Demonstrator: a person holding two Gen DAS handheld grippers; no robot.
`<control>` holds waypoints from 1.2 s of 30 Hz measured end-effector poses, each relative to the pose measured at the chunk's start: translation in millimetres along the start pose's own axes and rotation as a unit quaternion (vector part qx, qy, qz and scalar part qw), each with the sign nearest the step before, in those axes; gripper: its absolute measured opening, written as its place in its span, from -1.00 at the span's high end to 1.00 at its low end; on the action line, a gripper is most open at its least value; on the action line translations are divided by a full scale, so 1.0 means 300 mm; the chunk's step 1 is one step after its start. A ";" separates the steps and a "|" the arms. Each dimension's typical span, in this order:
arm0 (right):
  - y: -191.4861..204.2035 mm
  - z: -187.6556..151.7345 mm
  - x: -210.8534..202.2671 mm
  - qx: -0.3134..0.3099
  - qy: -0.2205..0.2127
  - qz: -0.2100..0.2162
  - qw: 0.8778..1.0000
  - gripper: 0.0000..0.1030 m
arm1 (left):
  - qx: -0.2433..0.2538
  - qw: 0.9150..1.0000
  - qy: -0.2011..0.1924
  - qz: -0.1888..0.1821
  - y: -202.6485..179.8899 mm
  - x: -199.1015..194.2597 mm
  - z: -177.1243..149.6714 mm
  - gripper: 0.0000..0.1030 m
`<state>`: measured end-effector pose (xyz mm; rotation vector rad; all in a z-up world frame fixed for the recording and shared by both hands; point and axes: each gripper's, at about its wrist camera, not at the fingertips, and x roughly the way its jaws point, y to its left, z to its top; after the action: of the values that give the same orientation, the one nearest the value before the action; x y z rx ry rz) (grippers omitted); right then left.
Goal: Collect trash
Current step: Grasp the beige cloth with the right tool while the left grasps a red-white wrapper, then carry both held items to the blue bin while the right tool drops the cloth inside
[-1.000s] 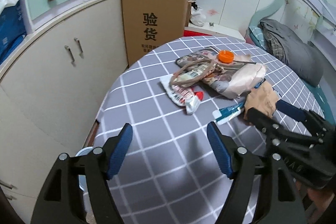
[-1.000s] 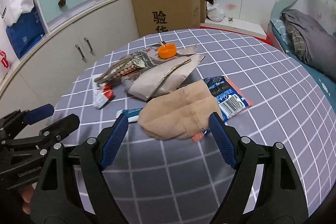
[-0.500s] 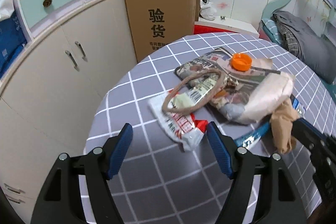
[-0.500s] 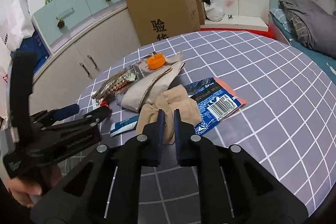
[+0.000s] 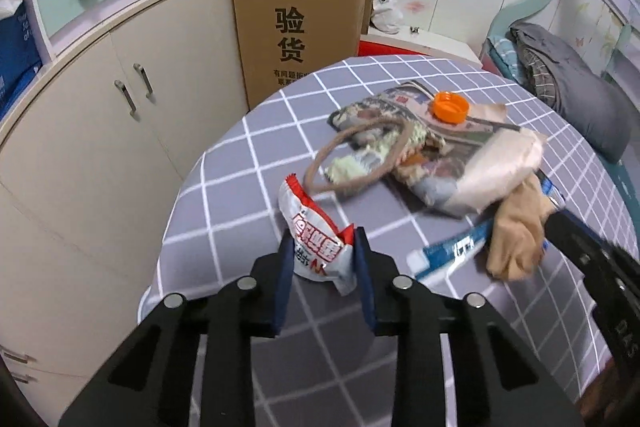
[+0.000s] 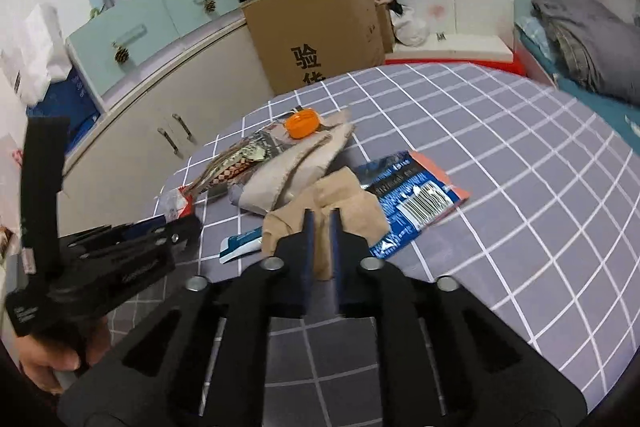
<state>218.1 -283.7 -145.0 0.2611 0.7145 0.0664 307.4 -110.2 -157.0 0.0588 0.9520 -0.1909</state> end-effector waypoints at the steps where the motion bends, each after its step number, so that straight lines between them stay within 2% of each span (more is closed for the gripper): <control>1: 0.005 0.000 0.003 -0.002 0.001 -0.003 1.000 -0.35 | -0.001 1.000 -0.001 -0.002 0.009 -0.012 -0.013 0.46; 4: 0.029 0.005 0.005 -0.014 -0.005 -0.008 1.000 -0.34 | -0.012 1.000 -0.005 -0.013 0.034 -0.042 -0.042 0.47; 6: 0.044 0.009 0.031 -0.024 0.011 -0.019 0.999 -0.26 | -0.016 1.000 -0.010 -0.017 0.042 -0.059 -0.056 0.48; 7: 0.048 0.009 0.044 -0.028 0.019 -0.022 0.999 -0.01 | -0.017 1.000 -0.012 -0.019 0.048 -0.070 -0.064 0.48; 8: 0.055 0.009 0.059 -0.032 0.030 -0.027 0.999 0.09 | -0.018 0.999 -0.015 -0.023 0.052 -0.079 -0.072 0.48; 10: 0.063 0.007 0.084 -0.039 0.049 -0.029 0.998 0.60 | -0.016 0.999 -0.021 -0.027 0.057 -0.097 -0.085 0.49; 12: 0.058 0.004 0.086 -0.037 0.051 -0.028 0.998 0.86 | -0.010 0.999 -0.025 -0.033 0.060 -0.113 -0.094 0.49; 18: 0.054 -0.010 -0.004 -0.032 -0.006 -0.027 0.999 0.88 | -0.010 0.997 -0.050 -0.057 0.092 -0.203 -0.143 0.50; 21: 0.070 -0.015 -0.104 -0.013 -0.048 -0.018 0.999 0.88 | -0.013 0.995 -0.070 -0.067 0.121 -0.257 -0.167 0.50; 26: 0.213 -0.003 -0.225 -0.027 -0.073 0.041 0.996 0.88 | -0.040 0.991 -0.100 -0.078 0.223 -0.350 -0.211 0.50; 31: 0.461 -0.057 -0.205 -0.082 -0.049 0.101 0.990 0.88 | -0.082 0.988 -0.115 -0.058 0.397 -0.410 -0.285 0.50; 36: 0.716 -0.163 -0.090 -0.129 0.005 0.148 0.981 0.88 | -0.130 0.986 -0.101 -0.007 0.608 -0.404 -0.396 0.50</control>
<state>171.8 -69.8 -107.5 0.1169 0.6649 0.4407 177.8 101.2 -133.3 -0.2052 0.7686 -0.0824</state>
